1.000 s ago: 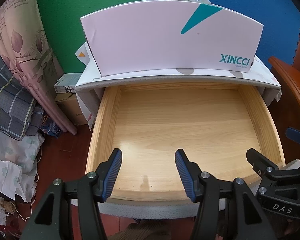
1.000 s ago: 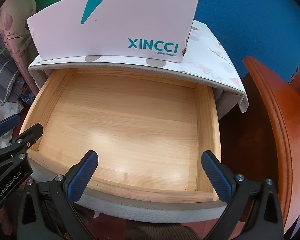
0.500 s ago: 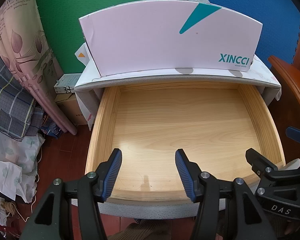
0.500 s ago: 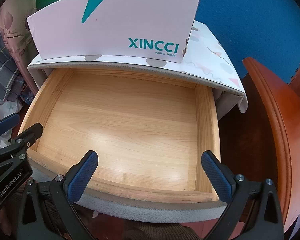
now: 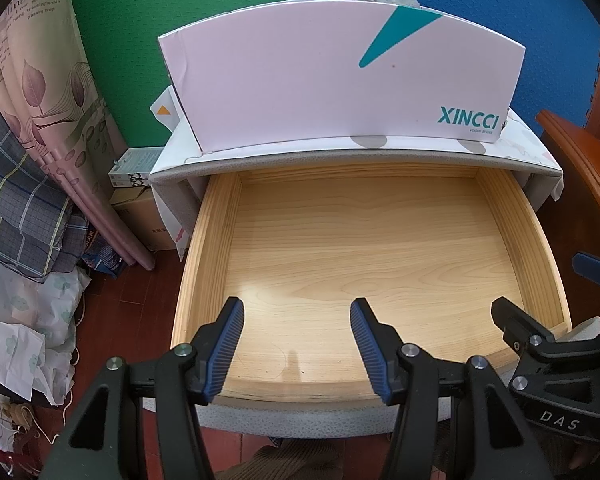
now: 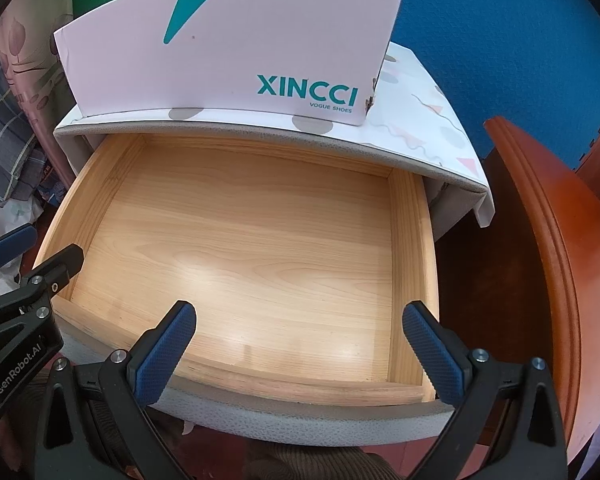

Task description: Take underwear out of drawer

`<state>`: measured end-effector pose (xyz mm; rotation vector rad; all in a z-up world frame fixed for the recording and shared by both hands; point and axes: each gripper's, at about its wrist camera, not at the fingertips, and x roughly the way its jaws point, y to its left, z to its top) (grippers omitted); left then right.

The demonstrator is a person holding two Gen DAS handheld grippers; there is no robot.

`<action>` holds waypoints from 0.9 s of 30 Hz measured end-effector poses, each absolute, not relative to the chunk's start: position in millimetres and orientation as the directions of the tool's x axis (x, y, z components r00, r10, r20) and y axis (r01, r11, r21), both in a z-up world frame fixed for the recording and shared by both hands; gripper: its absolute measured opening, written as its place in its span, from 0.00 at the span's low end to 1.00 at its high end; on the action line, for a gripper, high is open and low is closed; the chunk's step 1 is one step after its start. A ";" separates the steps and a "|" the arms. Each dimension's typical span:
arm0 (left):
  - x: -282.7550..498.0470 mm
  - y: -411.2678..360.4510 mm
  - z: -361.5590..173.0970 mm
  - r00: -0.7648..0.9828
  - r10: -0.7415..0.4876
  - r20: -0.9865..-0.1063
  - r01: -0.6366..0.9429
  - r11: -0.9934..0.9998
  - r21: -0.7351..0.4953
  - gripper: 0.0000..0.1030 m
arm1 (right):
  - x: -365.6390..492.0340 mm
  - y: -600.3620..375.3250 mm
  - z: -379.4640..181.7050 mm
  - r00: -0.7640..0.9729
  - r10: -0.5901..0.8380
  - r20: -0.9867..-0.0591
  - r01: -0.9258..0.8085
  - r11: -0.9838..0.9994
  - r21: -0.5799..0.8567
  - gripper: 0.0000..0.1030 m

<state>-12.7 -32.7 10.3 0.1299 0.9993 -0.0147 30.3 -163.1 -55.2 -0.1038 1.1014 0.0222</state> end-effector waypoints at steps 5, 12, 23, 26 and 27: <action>-13.2 -32.9 10.2 0.541 0.048 -0.840 0.074 0.992 0.104 0.55 | 30.7 -164.0 -55.5 0.452 -0.035 -0.891 -0.072 0.995 -0.075 0.99; -14.0 -33.2 10.1 0.547 0.048 -0.836 0.074 0.992 0.105 0.55 | 31.3 -165.0 -55.3 0.451 -0.036 -0.892 -0.076 0.994 -0.078 0.99; -14.1 -29.8 11.7 0.549 0.035 -0.835 0.076 0.993 0.091 0.55 | 31.9 -165.3 -57.4 0.450 -0.041 -0.892 -0.089 0.992 -0.091 0.99; -13.3 -29.3 11.5 0.547 0.036 -0.836 0.071 0.993 0.090 0.55 | 32.0 -165.2 -57.8 0.451 -0.044 -0.892 -0.092 0.991 -0.095 0.99; -13.4 -29.3 11.4 0.546 0.034 -0.837 0.071 0.994 0.087 0.55 | 31.6 -164.6 -57.9 0.450 -0.045 -0.892 -0.093 0.991 -0.097 0.99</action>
